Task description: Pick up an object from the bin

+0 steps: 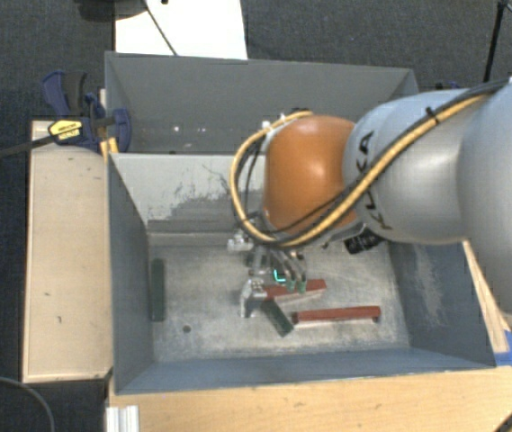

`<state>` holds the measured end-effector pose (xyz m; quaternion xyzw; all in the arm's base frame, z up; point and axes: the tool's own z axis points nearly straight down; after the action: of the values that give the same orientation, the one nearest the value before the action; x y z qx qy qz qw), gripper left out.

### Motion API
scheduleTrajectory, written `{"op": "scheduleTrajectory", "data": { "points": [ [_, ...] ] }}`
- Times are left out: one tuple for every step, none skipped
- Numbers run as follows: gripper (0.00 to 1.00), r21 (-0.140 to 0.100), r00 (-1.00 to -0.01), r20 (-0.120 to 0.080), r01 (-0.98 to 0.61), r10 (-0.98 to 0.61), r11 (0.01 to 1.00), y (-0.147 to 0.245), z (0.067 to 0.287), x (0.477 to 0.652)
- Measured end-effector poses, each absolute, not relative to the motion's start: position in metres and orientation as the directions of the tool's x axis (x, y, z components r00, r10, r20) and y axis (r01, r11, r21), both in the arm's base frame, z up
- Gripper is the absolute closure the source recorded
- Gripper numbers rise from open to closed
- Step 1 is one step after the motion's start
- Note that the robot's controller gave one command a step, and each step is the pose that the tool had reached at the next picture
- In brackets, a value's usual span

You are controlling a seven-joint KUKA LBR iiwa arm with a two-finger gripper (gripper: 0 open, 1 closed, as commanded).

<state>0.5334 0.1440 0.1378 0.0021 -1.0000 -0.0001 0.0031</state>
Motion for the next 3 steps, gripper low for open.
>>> {"op": "scheduleTrajectory", "data": {
  "points": [
    [0.00,0.001,-1.000,-0.002,0.000,0.000,1.000,0.143,0.142,0.535],
    [1.00,-0.004,-0.984,-0.011,-0.178,-0.178,0.984,0.056,0.079,0.533],
    [1.00,-0.003,-0.984,-0.011,-0.175,-0.175,0.984,0.056,0.079,0.533]
  ]
}}
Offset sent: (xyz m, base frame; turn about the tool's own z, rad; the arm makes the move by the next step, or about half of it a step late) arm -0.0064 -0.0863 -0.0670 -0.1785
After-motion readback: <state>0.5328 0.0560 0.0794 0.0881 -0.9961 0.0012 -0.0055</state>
